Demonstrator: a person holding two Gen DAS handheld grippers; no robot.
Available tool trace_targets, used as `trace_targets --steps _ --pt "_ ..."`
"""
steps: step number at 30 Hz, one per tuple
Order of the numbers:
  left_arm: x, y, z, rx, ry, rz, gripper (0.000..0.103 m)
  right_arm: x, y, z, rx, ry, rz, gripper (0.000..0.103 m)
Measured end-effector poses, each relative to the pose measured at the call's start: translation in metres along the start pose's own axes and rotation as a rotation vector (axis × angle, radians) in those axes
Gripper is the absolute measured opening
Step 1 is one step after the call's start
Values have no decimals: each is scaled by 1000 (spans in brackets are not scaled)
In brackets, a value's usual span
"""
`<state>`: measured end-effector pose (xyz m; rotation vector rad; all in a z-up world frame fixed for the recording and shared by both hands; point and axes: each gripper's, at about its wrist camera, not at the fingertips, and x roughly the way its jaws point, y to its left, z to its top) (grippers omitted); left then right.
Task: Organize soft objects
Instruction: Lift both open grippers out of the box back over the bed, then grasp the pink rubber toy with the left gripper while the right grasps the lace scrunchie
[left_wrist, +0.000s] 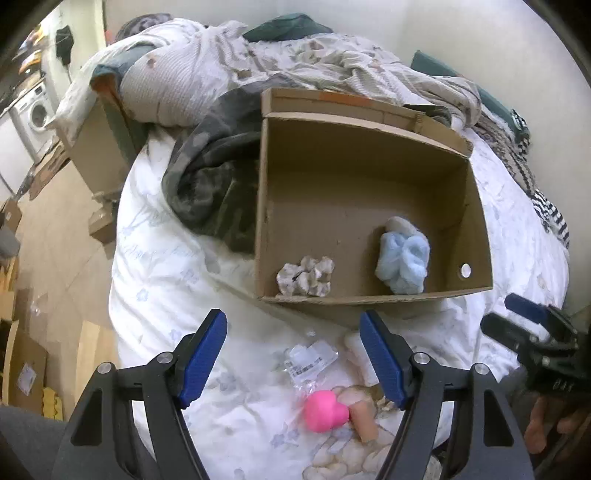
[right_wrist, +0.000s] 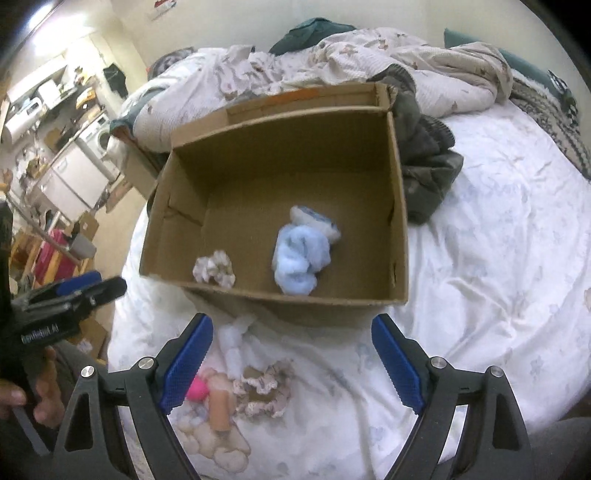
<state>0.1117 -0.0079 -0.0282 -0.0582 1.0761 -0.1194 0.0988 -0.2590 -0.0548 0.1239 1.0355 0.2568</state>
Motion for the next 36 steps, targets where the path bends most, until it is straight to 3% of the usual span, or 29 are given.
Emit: trace_targets --steps 5,12,15,19,26,31,36 --pt "2 13 -7 -56 30 17 72 2 12 -10 -53 20 -7 93" --pt "2 20 -13 -80 13 48 72 4 13 -17 -7 15 37 93" --pt "7 19 -22 -63 43 73 72 1 11 -19 14 11 42 93" --pt "2 12 -28 -10 24 97 72 -5 8 -24 42 5 61 93" --pt "2 17 -37 -74 38 80 72 16 5 -35 108 139 106 93" --pt "18 19 -47 -109 124 58 72 50 8 -41 131 271 97 93" --pt "45 6 -58 -57 249 13 72 77 10 -48 169 347 69 93"
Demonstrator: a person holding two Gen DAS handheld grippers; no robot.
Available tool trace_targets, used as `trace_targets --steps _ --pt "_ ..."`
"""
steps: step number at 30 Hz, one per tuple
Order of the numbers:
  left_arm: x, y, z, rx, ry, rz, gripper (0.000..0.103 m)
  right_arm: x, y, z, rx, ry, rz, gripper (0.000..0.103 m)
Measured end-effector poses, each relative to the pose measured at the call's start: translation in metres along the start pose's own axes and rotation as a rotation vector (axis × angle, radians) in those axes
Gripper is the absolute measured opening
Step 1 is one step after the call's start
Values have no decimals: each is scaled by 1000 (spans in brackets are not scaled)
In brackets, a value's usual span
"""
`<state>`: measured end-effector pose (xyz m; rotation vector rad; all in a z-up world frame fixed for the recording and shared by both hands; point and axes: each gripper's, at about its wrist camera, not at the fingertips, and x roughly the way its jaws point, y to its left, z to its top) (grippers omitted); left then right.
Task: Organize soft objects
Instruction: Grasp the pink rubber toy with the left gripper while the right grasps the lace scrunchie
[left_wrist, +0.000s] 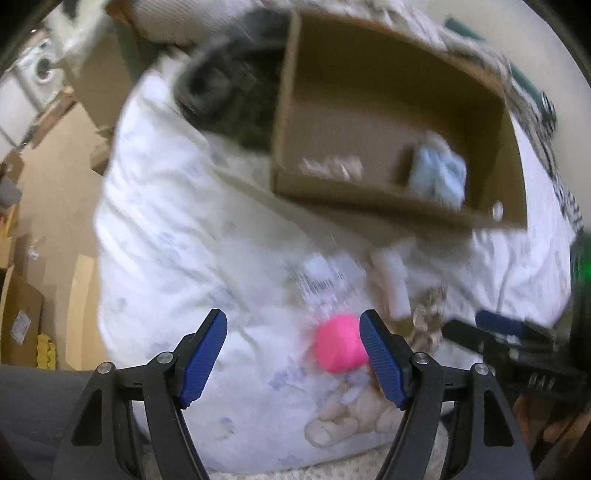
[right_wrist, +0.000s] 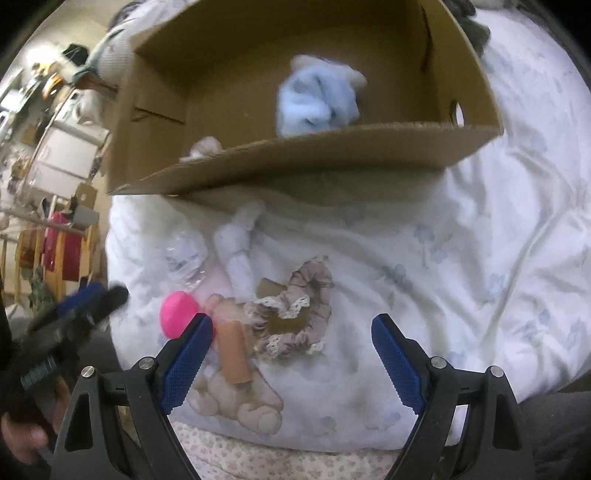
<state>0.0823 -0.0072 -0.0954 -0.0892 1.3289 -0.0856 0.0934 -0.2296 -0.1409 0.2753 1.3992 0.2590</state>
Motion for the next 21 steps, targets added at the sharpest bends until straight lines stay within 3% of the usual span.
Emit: trace_targets --steps 8,9,11,13,21 --pt "40 -22 -9 16 109 -22 70 1 -19 1 84 10 25 93" --pt "43 -22 -9 13 116 -8 67 1 -21 2 91 15 27 93" --pt "45 -21 -9 -11 128 -28 40 4 -26 3 118 24 38 93" --pt "46 -22 -8 -28 146 -84 25 5 -30 4 146 38 52 93" --pt "27 -17 -8 -38 95 -68 19 20 -17 7 121 65 69 93"
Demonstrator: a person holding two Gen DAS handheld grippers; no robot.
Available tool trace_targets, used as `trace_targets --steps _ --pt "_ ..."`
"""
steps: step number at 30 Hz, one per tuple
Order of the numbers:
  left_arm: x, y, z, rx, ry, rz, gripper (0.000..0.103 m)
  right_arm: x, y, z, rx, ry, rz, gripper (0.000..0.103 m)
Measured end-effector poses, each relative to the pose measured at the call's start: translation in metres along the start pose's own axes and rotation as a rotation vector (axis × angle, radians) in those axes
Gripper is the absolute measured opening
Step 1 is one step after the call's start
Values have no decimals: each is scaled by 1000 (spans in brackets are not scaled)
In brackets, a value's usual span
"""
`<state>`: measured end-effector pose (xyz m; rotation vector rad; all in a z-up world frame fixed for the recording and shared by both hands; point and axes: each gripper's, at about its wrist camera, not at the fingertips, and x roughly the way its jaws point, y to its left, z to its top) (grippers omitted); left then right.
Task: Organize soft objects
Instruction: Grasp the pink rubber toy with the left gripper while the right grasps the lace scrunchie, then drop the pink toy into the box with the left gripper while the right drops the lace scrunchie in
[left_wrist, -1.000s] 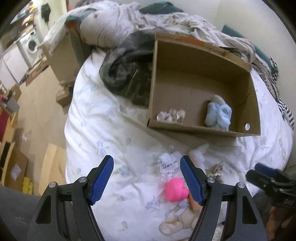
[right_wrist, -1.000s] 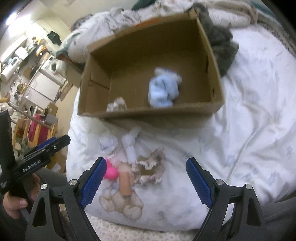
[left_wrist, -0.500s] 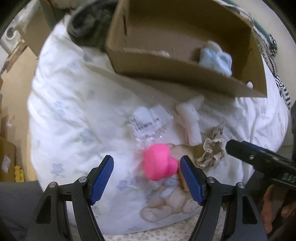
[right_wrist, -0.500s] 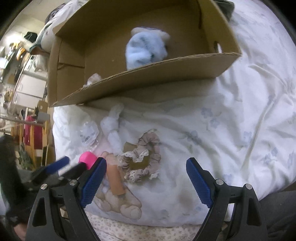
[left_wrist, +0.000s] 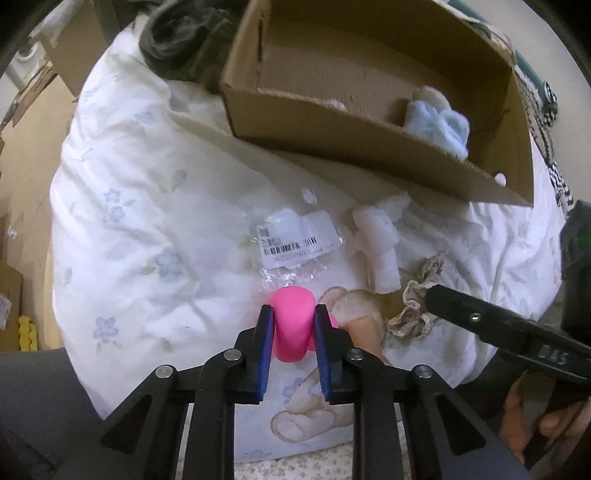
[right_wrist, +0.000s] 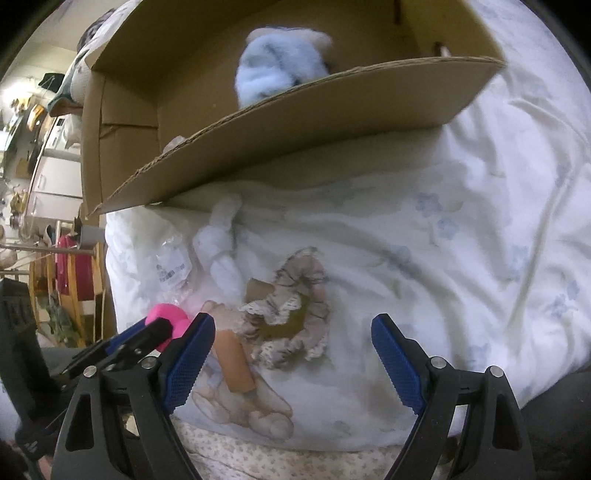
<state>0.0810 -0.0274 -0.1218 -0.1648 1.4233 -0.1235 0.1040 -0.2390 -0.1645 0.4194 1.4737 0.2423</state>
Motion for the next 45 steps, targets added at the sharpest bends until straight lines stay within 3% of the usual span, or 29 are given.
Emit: trace_targets --steps 6,10,14,21,24,31,38,45 --pt "-7 9 4 -11 -24 6 19 11 -2 6 42 1 9 79" --pt "-9 10 4 -12 -37 6 19 13 2 7 14 0 -7 36" --pt "-10 11 2 -19 -44 16 19 0 4 2 -6 -32 8 25" --pt "-20 12 -1 -16 -67 13 19 -37 1 -11 -7 -130 52 22" --pt "-19 11 -3 -8 -69 21 19 -29 -5 -8 22 -95 69 22" --pt "-18 7 -6 -6 -75 36 19 -20 -10 0 61 -110 32 22" --pt "-22 12 -5 -21 -92 38 19 -64 0 -3 23 -292 130 22" --pt "-35 11 -3 -16 -149 50 19 -67 7 -5 -10 -280 118 22"
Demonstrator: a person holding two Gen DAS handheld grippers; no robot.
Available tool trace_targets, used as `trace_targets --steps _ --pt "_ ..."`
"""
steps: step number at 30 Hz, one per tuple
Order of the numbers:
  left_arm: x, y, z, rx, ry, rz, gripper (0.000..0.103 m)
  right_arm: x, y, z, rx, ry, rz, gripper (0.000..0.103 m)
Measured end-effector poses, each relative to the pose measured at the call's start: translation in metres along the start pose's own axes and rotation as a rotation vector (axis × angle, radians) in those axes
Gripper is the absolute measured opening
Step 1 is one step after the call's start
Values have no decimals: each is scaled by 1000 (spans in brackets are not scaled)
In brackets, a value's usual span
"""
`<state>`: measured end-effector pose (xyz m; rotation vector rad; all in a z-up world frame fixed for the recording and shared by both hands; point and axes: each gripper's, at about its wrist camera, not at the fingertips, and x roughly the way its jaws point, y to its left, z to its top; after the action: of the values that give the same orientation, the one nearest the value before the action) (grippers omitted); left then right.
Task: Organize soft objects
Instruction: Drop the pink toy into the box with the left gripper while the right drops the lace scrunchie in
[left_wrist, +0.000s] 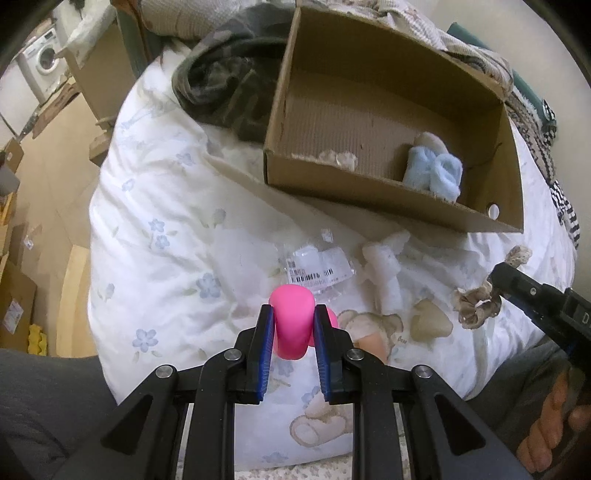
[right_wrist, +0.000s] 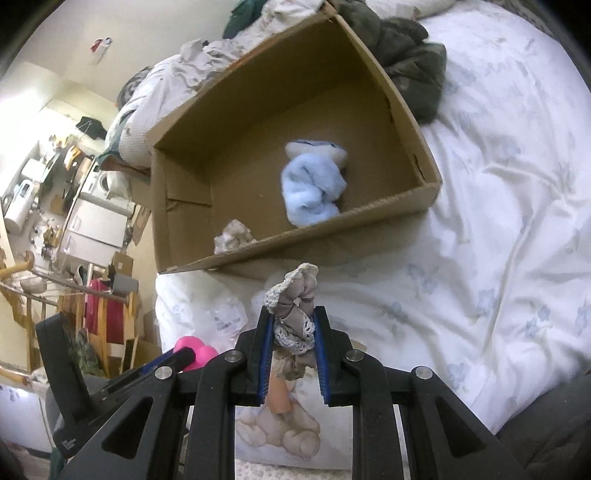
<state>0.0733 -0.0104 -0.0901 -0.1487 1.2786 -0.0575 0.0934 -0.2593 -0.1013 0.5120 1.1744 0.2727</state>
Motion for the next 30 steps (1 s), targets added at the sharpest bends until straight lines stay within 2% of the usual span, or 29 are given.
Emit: trace_targets --steps 8,19,27,30 --pt "-36 -3 7 43 -77 -15 19 -28 17 8 -71 -44 28 22" --pt "-88 -11 81 76 -253 -24 19 -62 34 45 -211 -151 33 22" --pt "-74 -32 116 136 -302 3 19 -53 39 83 -267 -216 32 22" --pt "-60 -38 120 165 -334 -1 19 -44 30 87 -234 -209 59 22"
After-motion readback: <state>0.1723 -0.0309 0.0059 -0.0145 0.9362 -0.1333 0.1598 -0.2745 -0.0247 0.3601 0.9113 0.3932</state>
